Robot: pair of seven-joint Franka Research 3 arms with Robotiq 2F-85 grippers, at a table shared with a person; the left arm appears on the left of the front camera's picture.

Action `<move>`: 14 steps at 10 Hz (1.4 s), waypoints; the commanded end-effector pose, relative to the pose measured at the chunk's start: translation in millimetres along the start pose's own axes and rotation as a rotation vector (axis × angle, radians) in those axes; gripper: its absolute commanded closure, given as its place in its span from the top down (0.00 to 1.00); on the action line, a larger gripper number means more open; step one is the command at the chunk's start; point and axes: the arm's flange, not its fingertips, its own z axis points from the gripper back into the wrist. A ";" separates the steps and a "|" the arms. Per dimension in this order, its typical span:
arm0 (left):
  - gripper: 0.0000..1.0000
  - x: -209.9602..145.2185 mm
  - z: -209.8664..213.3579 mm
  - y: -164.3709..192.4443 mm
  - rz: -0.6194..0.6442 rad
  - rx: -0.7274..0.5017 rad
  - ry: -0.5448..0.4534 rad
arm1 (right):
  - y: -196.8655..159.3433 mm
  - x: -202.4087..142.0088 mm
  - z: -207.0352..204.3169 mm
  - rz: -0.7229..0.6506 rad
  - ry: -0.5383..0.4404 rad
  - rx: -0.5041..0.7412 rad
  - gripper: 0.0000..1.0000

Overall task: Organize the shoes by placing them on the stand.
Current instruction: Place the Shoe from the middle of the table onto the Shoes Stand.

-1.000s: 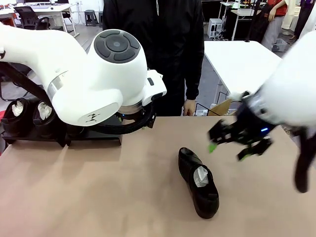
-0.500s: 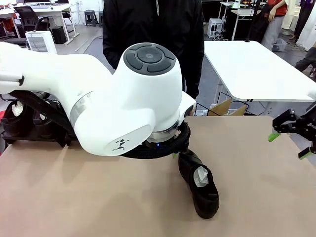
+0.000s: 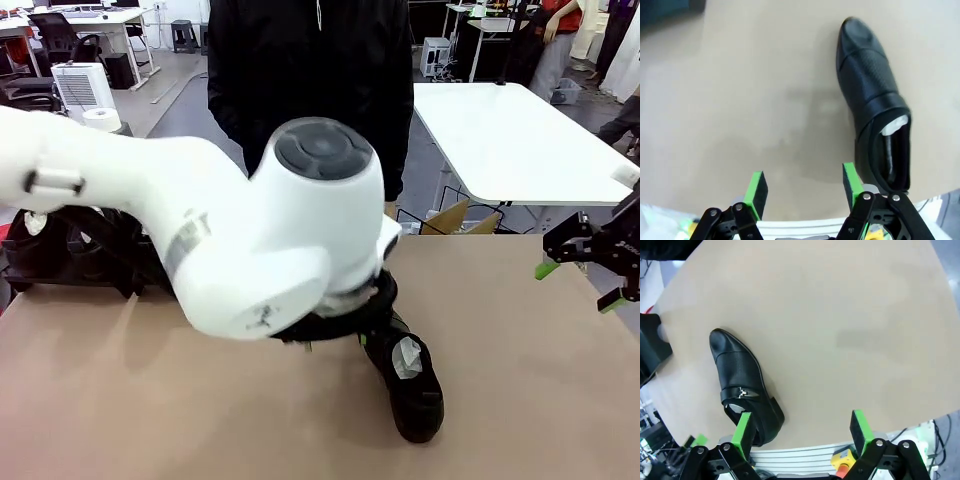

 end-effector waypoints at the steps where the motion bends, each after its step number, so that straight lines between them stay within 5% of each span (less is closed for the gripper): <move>1: 0.79 -25.0 -28.9 -16.1 0.197 -0.027 0.046 | -1.6 0.7 -0.4 0.010 0.007 0.004 1.00; 3: 0.79 -30.5 -37.3 -29.9 0.267 -0.038 0.062 | -1.6 0.7 -0.4 0.010 0.007 0.004 1.00; 14: 0.79 -5.9 -64.3 -68.3 0.050 0.000 0.111 | -1.6 0.7 -0.4 0.010 0.007 0.004 1.00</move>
